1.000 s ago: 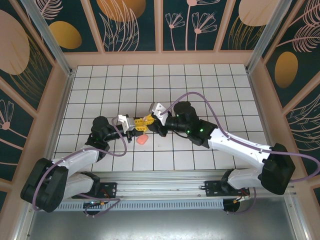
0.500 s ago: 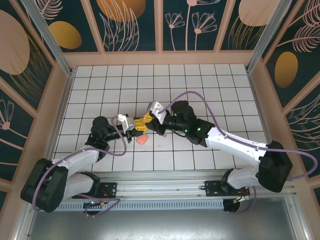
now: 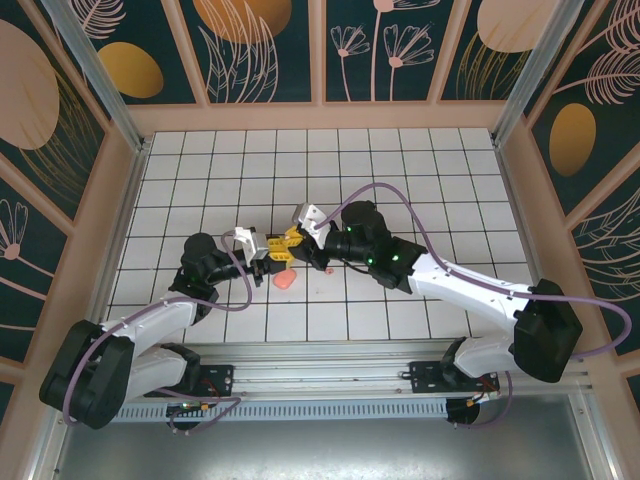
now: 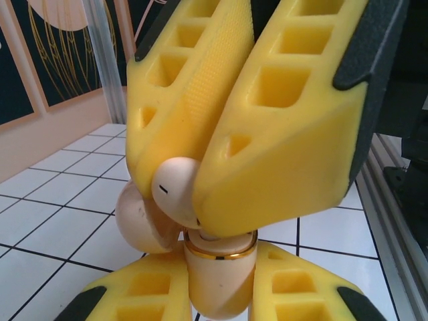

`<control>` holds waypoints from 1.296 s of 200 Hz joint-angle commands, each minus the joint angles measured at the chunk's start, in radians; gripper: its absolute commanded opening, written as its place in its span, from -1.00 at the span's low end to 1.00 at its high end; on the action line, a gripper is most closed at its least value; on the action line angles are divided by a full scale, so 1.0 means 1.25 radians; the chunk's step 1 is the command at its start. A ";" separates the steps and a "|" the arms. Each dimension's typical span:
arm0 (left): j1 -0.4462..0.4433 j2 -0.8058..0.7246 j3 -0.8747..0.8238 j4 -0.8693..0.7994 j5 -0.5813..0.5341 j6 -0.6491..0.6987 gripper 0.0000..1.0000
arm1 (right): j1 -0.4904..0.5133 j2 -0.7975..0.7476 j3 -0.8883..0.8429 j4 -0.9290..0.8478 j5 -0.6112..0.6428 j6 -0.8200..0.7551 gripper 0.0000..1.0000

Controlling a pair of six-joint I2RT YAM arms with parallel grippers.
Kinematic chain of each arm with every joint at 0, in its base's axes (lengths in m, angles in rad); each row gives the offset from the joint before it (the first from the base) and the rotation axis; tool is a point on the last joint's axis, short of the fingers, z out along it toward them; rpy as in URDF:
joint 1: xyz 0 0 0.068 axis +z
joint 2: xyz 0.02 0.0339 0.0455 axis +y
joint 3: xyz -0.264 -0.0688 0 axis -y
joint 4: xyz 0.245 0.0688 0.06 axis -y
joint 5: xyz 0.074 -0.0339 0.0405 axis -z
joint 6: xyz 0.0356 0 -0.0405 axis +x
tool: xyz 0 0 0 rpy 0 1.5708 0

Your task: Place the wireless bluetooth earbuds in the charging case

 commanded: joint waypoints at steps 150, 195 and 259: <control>-0.004 -0.016 0.018 0.075 0.038 -0.010 -0.74 | -0.001 -0.004 0.021 -0.141 0.017 -0.107 -0.54; -0.003 0.000 0.016 0.096 0.023 -0.019 -0.75 | -0.018 0.022 0.040 -0.138 -0.010 -0.117 -0.50; -0.004 0.017 0.021 0.118 -0.045 -0.013 -0.79 | -0.057 0.046 0.049 -0.117 -0.040 -0.118 -0.44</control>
